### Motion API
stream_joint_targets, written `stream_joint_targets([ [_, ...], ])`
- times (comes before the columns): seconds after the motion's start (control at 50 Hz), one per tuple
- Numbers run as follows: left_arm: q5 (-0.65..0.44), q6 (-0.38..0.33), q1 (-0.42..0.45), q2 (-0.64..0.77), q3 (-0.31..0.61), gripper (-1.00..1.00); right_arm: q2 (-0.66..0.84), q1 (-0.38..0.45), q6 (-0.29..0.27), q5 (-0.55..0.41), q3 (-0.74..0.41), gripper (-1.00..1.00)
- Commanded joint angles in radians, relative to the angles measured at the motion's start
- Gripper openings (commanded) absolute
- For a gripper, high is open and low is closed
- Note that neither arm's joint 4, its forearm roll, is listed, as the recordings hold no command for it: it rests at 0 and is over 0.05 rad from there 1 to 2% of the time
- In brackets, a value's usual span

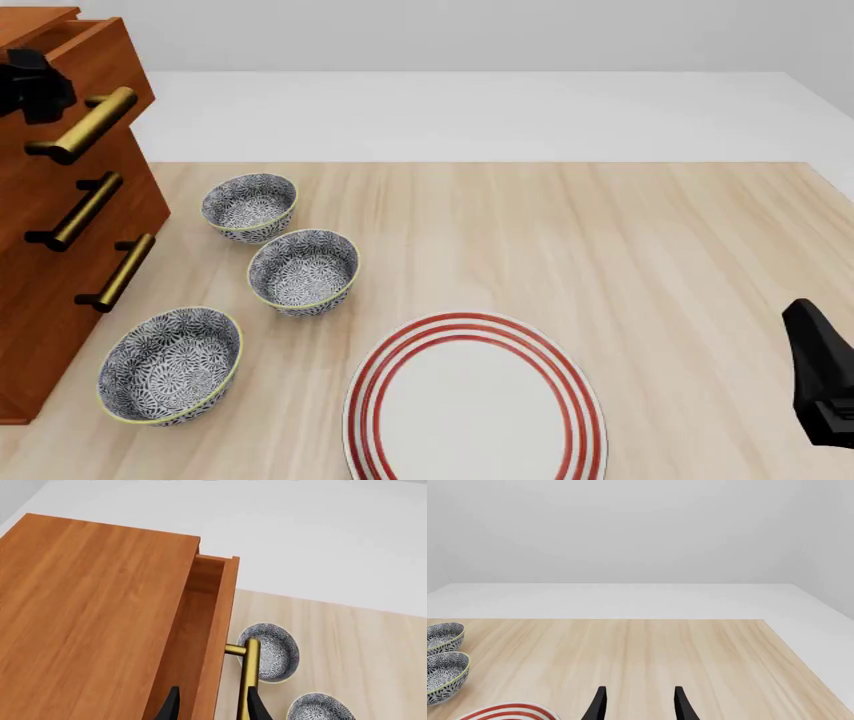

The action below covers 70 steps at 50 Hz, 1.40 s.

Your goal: Open the top drawer of the cabinet.

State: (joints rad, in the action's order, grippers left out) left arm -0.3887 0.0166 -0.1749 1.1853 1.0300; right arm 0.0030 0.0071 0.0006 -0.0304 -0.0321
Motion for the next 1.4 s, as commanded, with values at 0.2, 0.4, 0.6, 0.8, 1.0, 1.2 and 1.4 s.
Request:
stream_joint_targets([
  [0.2,0.018,0.016,0.011,0.02,-0.019,1.0,0.0,0.0,0.0,0.0,0.0,1.0],
  [0.4,0.017,0.028,0.025,0.02,-0.02,1.0,0.0,0.0,0.0,0.0,0.0,1.0],
  [0.6,0.022,0.036,0.038,0.015,-0.033,1.0,0.0,0.0,0.0,0.0,0.0,1.0],
  [0.8,0.017,0.039,0.049,0.018,-0.033,1.0,0.0,0.0,0.0,0.0,0.0,1.0],
  [1.0,0.021,0.041,0.06,0.02,-0.047,1.0,0.0,0.0,0.0,0.0,0.0,1.0],
  [1.2,0.024,0.041,0.072,0.022,-0.061,1.0,0.0,0.0,0.0,0.0,0.0,1.0],
  [1.4,0.024,0.043,0.095,0.018,-0.067,1.0,0.0,0.0,0.0,0.0,0.0,1.0],
])
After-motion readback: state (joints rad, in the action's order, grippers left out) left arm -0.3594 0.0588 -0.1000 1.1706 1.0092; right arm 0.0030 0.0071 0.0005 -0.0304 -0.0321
